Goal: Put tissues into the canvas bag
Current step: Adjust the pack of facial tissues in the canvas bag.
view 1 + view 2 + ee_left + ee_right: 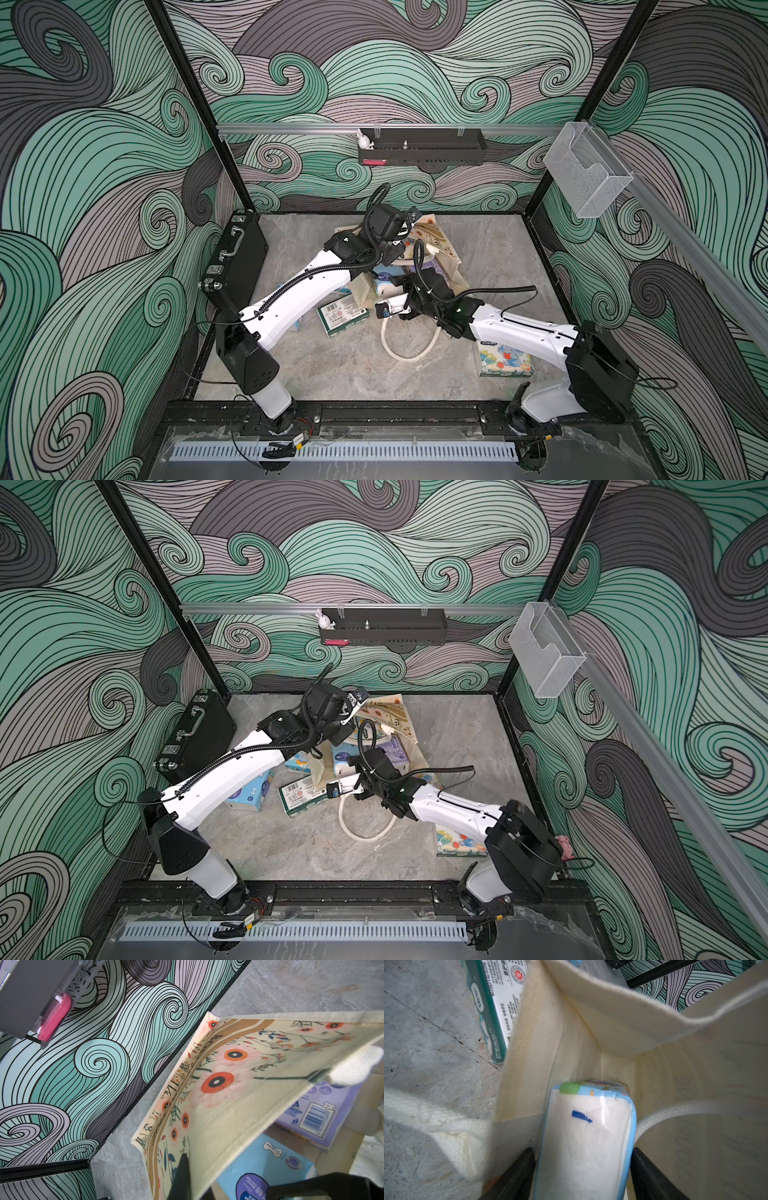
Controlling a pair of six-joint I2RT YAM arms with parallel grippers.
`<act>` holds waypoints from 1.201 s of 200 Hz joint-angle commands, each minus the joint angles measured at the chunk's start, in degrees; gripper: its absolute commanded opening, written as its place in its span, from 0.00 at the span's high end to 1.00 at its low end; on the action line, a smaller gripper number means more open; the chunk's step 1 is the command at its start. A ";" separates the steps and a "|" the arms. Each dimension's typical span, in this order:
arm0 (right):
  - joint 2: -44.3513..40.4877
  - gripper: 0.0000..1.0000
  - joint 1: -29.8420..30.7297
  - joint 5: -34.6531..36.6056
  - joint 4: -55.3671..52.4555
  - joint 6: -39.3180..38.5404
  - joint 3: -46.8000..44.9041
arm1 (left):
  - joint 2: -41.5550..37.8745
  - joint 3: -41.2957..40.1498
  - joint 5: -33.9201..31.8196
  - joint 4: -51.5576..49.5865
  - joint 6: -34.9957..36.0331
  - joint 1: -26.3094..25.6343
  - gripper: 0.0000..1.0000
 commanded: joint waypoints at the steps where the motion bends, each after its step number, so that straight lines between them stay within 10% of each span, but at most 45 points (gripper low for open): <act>1: 3.37 0.28 0.47 4.11 1.46 -1.14 1.47 | -2.44 2.89 0.05 -0.19 -0.83 0.35 1.00; 81: 3.96 0.81 0.96 11.44 11.52 0.10 2.62 | -2.44 2.88 0.03 -0.27 -0.57 0.37 1.00; 240: 10.50 0.80 -3.15 10.88 24.16 -3.96 7.16 | -3.49 2.42 0.92 -0.15 -0.14 0.44 1.00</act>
